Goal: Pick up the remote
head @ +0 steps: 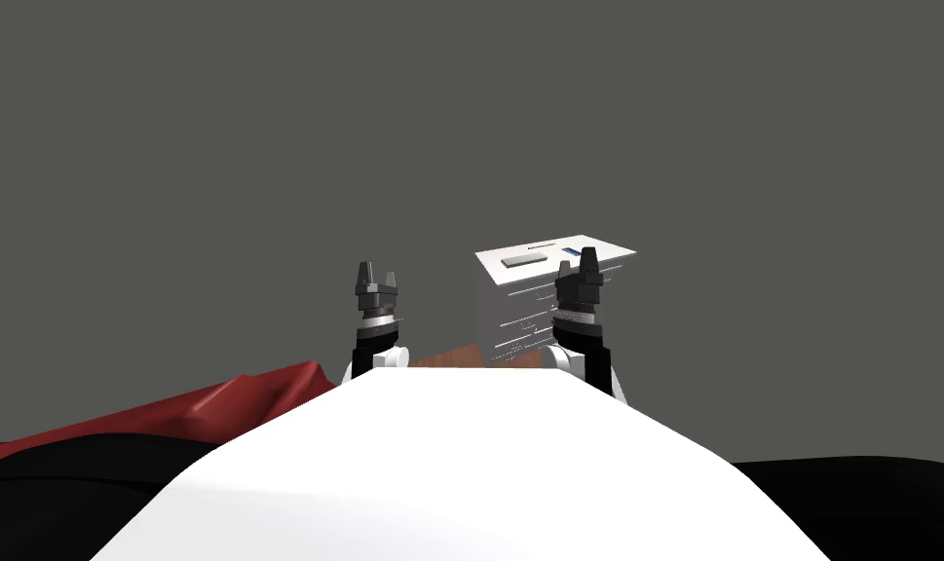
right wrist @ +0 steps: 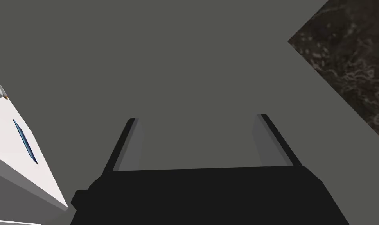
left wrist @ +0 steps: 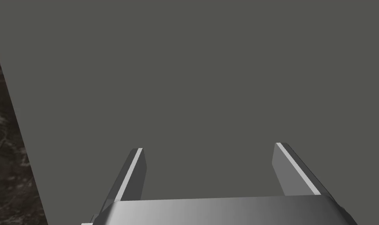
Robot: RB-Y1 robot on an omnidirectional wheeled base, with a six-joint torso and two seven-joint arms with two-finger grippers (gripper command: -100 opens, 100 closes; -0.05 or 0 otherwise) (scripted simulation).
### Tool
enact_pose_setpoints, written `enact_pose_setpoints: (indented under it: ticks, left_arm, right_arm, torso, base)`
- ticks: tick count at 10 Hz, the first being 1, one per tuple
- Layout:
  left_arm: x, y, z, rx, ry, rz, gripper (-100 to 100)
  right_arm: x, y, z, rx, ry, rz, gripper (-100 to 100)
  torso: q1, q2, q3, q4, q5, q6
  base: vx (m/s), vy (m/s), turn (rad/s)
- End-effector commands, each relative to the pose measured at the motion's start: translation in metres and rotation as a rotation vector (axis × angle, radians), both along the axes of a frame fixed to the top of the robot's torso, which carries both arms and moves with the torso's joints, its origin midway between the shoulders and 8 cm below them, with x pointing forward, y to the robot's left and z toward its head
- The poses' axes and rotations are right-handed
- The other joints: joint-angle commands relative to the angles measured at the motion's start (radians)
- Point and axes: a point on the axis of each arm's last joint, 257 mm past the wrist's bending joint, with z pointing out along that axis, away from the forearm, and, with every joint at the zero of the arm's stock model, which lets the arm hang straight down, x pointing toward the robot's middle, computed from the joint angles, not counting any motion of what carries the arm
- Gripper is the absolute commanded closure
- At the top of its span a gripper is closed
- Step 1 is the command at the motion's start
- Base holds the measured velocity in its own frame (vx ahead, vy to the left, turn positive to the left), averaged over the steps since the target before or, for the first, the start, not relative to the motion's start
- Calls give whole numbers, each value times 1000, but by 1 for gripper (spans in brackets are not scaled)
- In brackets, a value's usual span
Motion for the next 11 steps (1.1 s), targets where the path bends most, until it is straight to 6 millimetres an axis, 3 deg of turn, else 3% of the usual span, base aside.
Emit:
enact_pose_setpoints:
  ticks: [1, 5, 11]
  left_arm:
    - [0, 0, 0, 0, 0, 0, 0]
    - [0, 0, 0, 0, 0, 0, 0]
    - [0, 0, 0, 0, 0, 0, 0]
  right_arm:
    - [2, 2, -6, -62, 19, 3, -100]
    - [7, 5, -23, -200, 65, 5, -100]
    - [13, 0, -67, -462, 161, 2, -100]
  torso:
    - [0, 0, 0, 0, 0, 0]
    - [-2, 9, 5, 2, -1, 0]
    - [-1, 5, 3, 1, 0, 0]
  base:
    - [-58, -6, -51]
    - [-116, -15, -32]
    - [-80, -7, -10]
